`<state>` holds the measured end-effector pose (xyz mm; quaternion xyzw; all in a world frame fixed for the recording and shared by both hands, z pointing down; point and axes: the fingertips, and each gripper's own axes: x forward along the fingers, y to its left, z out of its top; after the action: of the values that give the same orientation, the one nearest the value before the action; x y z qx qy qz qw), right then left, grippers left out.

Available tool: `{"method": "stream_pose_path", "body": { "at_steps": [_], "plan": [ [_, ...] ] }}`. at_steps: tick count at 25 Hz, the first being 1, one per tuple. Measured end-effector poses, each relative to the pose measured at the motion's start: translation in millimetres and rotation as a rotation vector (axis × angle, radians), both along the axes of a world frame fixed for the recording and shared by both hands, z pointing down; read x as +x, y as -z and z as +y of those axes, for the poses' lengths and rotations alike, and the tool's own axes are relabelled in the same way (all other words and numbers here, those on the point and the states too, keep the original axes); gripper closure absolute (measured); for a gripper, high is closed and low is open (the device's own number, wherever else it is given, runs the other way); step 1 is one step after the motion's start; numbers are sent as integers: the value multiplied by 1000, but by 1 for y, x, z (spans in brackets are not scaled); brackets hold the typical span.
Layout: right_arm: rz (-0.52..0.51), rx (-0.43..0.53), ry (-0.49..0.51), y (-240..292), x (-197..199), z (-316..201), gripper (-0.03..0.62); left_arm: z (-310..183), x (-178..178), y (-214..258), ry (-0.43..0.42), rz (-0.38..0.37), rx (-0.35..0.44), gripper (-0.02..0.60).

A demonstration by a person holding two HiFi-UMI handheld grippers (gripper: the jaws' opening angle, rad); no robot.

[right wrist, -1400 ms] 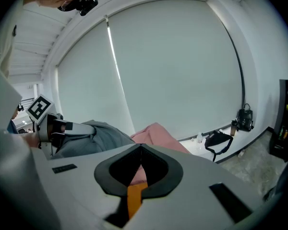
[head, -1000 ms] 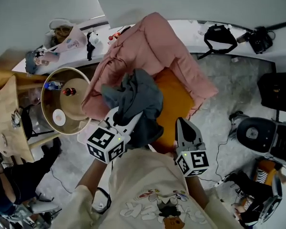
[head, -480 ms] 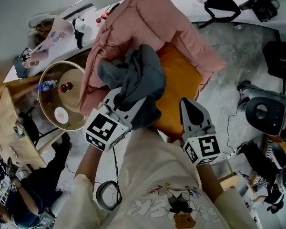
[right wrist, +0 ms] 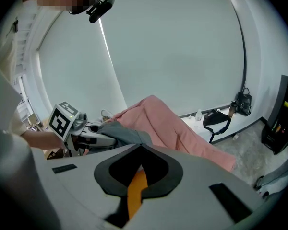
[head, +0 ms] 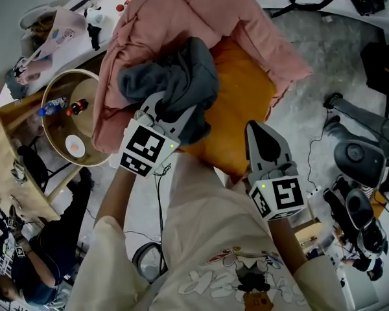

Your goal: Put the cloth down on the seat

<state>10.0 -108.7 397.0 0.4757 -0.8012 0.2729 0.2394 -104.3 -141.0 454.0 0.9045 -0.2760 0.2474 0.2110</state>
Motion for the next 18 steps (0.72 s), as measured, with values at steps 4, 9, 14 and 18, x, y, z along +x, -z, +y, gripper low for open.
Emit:
{"method": "stream_pose_path", "body": {
  "at_steps": [4, 9, 14, 18],
  "plan": [
    [9, -38, -6, -14, 7, 9, 576, -5, -5, -32, 23, -57, 0, 499],
    [11, -66, 21, -29, 5, 16, 576, -13, -11, -60, 35, -92, -5, 499],
    [-2, -82, 10, -43, 7, 14, 576, -25, -14, -83, 42, -113, -15, 499],
    [-7, -92, -1, -50, 7, 16, 576, -25, -11, -107, 17, -189, 11, 499]
  ]
}}
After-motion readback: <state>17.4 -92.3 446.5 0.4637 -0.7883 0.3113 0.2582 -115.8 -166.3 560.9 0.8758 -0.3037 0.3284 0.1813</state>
